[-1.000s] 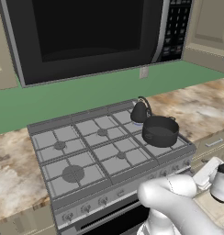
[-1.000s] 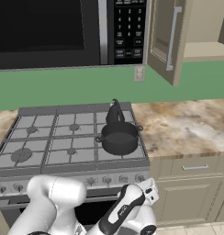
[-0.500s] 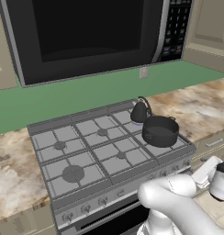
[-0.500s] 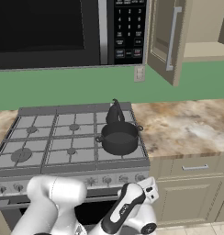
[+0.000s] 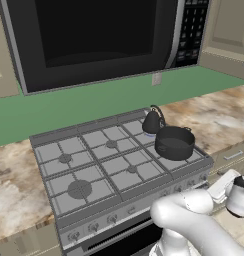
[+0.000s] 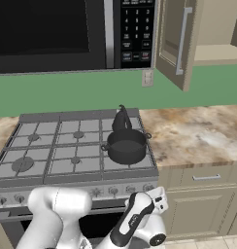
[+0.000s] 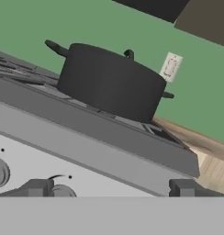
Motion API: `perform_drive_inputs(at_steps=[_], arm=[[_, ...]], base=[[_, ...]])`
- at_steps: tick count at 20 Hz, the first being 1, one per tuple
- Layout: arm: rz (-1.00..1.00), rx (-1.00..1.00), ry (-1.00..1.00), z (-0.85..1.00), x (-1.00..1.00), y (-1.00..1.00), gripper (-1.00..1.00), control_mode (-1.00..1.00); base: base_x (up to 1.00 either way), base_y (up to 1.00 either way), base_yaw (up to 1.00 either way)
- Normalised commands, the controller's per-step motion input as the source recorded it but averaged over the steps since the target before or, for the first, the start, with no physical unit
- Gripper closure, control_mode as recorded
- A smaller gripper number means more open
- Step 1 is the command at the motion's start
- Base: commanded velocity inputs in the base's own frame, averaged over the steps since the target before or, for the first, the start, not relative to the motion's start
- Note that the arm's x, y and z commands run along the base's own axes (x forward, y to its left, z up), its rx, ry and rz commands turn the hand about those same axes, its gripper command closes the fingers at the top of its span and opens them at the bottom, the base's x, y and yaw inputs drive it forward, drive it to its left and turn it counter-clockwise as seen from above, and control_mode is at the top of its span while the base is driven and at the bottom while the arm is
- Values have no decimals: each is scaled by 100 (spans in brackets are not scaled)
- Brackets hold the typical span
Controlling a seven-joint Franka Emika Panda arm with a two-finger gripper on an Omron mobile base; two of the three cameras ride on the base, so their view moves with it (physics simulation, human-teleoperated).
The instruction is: Pick the kettle from the cabinet and place it on a stove burner. Then pick the pot from the counter and place it on another stove burner. Finally, turn both burners on.
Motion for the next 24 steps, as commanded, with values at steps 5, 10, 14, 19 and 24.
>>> perform_drive_inputs(at_steps=[5, 10, 14, 19, 24], arm=[[0, 2, 5, -15, 11, -5, -100, -100], [0, 2, 6, -15, 12, -6, -100, -100], [0, 3, 5, -14, 12, -8, -100, -100], [0, 5, 3, -12, 10, -11, -100, -100], [0, 5, 1, -6, 9, -3, -100, -100]], base=[[0, 0, 0], [0, 0, 0], [0, 0, 0], [0, 0, 0], [0, 0, 0]])
